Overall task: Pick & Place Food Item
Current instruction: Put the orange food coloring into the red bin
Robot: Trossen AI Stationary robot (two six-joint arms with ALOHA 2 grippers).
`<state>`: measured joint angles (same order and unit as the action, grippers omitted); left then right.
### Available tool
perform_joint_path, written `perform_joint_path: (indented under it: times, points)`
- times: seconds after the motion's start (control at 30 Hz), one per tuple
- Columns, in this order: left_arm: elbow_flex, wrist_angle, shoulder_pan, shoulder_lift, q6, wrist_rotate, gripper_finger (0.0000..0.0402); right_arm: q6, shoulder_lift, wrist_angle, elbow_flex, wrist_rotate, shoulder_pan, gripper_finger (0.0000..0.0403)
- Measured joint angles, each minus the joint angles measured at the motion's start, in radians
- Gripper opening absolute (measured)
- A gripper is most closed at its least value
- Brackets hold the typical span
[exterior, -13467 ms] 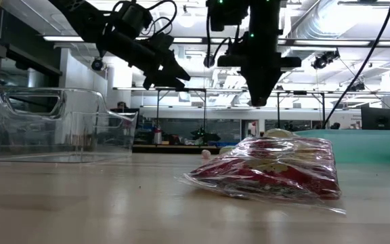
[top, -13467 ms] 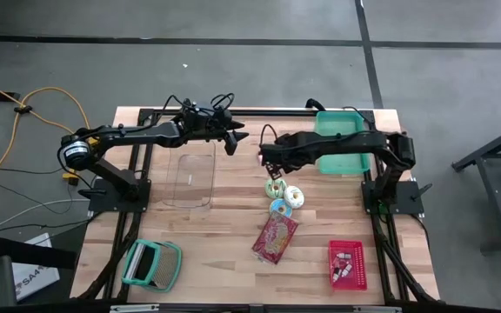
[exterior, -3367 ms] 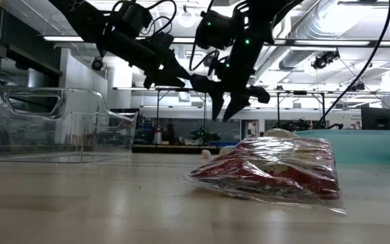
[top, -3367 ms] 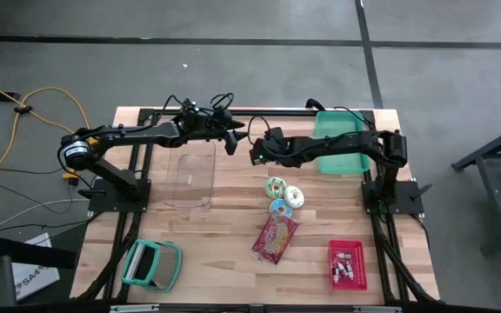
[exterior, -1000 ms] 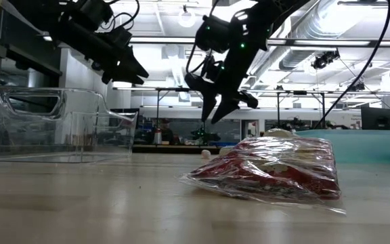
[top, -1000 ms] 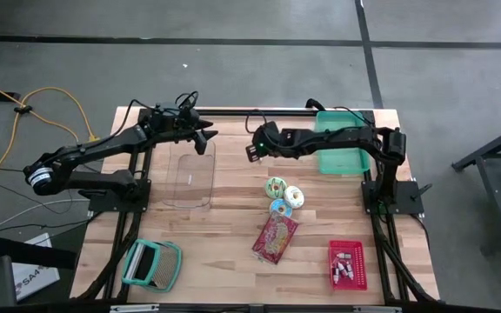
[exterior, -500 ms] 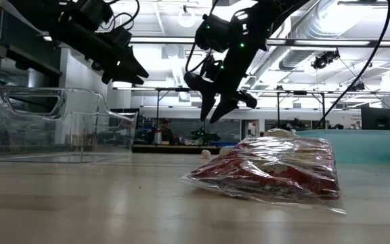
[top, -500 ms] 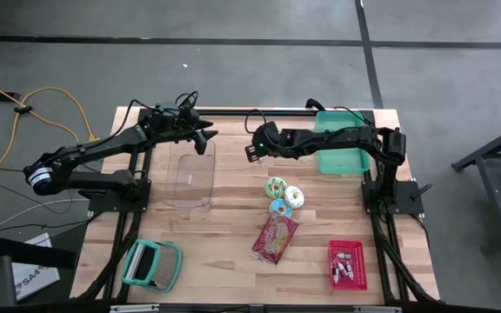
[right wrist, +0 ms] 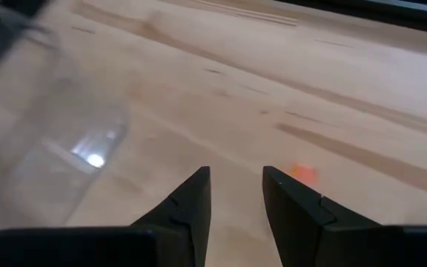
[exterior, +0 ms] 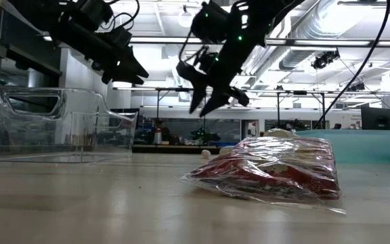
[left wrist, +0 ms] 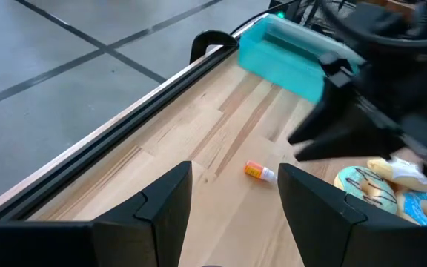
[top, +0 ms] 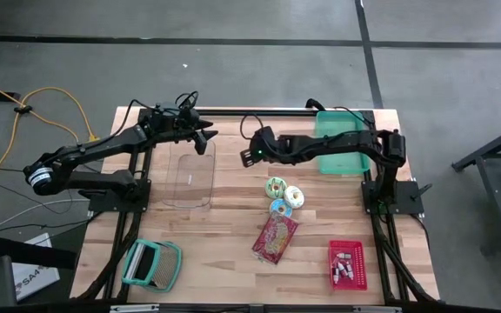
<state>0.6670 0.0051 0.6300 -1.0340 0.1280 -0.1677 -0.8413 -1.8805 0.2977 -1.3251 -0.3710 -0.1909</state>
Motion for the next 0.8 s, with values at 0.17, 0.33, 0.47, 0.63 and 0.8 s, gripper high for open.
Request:
perform_joint_path:
  times: [0.17, 0.33, 0.47, 0.63, 0.8]
  points:
    - [0.0, 0.0, 0.0, 0.0, 0.0, 0.0, 0.0195, 0.0, 0.0, -0.055, -0.001, 0.007, 0.024, 0.0112]
    - [0.0, 0.0, 0.0, 0.0, 0.0, 0.0, 0.0195, 0.015, 0.0, -0.055, -0.031, 0.007, 0.037, 0.0112]
    - [0.0, 0.0, 0.0, 0.0, 0.0, 0.0, 0.0195, 0.054, 0.0, -0.051, -0.075, 0.007, 0.05, 0.0112]
    - [0.0, 0.0, 0.0, 0.0, 0.0, 0.0, 0.0195, 0.079, -0.037, -0.003, -0.145, -0.002, 0.052, 0.0112]
    - [0.0, 0.005, 0.0, 0.0, 0.0, 0.0, 0.0195, 0.061, -0.126, 0.09, -0.223, -0.007, 0.044, 0.0112]
